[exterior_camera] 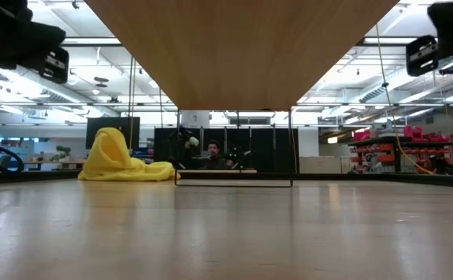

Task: Stack small to large cups/mugs on shelf
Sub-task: Return to Home Position

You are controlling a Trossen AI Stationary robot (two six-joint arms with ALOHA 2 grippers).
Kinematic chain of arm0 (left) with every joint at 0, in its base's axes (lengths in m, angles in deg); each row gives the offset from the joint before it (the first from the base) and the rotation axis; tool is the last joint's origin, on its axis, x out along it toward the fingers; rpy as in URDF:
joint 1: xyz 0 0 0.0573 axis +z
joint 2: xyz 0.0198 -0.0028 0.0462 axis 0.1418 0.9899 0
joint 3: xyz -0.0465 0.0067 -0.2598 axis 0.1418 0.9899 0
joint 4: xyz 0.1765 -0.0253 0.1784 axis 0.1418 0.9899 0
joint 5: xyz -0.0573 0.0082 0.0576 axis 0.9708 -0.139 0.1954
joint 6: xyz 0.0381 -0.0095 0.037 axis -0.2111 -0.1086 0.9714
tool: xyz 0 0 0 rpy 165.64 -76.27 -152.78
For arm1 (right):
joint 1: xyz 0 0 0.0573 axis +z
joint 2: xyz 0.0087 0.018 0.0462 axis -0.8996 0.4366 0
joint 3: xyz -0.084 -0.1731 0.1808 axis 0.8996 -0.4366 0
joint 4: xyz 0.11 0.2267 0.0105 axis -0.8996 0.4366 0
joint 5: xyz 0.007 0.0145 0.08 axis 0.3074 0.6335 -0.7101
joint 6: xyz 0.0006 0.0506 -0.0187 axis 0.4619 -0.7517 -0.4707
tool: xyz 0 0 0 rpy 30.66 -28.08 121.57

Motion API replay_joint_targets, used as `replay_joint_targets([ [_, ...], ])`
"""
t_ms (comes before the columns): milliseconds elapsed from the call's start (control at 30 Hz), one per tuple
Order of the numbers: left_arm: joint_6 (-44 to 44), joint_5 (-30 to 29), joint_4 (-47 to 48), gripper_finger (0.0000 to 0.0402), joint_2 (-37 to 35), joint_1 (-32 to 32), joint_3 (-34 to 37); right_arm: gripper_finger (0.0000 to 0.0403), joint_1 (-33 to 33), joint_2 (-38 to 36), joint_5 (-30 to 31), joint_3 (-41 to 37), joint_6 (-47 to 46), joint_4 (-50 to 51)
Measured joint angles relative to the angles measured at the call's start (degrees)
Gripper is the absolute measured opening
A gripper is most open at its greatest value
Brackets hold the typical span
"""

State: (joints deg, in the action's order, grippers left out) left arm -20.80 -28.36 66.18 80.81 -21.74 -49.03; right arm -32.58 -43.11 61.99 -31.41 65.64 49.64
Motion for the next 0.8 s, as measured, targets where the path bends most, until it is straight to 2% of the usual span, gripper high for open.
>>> replay_joint_targets([
  [267,-0.40,1.24,0.44,0.0036,3.90,0.15,-0.04,0.0014,-2.01,0.00,5.71,0.00,1.73,2.48],
  [500,-0.25,1.24,0.75,0.0028,7.78,0.15,-0.04,0.0014,-7.80,0.02,5.98,0.00,1.49,2.43],
  [800,-0.21,1.20,0.50,0.0038,8.67,0.15,-0.01,0.0014,-8.57,0.02,5.94,0.00,1.57,2.42],
])
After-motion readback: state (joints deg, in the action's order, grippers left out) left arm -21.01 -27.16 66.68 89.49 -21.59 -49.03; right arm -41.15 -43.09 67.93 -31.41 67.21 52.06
